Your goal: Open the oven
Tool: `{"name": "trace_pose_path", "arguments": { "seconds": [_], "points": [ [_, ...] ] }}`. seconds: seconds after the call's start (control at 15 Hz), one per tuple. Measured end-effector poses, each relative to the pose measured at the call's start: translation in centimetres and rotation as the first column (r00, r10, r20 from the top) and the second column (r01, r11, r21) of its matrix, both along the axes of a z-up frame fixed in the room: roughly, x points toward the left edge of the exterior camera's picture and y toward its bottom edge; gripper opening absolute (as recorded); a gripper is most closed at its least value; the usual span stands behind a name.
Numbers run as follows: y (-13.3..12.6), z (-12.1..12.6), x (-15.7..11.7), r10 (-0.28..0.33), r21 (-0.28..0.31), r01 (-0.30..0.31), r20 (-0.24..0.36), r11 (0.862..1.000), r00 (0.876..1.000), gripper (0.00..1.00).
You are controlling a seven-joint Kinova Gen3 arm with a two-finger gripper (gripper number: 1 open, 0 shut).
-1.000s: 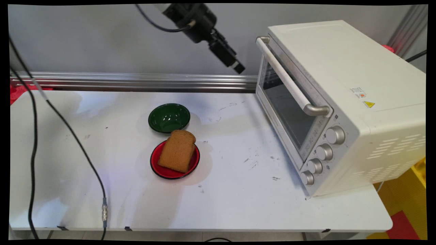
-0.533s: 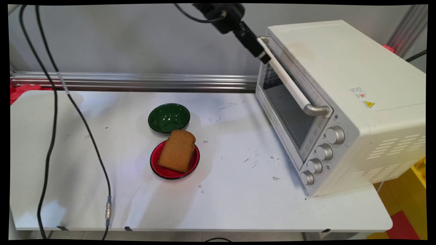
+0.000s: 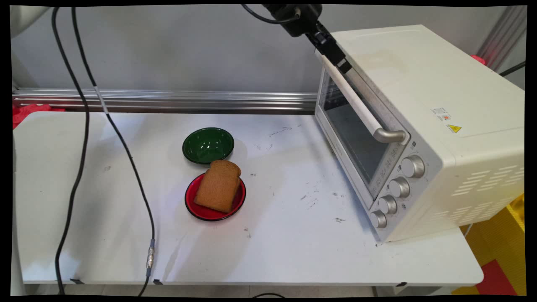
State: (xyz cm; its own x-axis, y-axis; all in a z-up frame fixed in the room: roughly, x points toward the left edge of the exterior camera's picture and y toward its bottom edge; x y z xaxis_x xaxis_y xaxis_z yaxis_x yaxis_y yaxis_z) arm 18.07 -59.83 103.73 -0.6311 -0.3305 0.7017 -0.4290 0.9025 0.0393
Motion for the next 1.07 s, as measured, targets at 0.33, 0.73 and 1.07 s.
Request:
{"name": "trace_pose_path", "arguments": {
  "seconds": [0.33,0.73,1.07],
  "points": [
    [-0.6,-0.6,-1.1,-0.004,0.02,0.004,-0.002,1.0,1.0,0.0],
    [-1.4,-2.1,-2.3,-0.019,0.044,0.02,-0.024,0.999,1.0,0.0],
    [-2.2,-3.3,-3.0,-0.026,0.044,0.027,-0.036,0.999,0.999,0.0]
  ]
}}
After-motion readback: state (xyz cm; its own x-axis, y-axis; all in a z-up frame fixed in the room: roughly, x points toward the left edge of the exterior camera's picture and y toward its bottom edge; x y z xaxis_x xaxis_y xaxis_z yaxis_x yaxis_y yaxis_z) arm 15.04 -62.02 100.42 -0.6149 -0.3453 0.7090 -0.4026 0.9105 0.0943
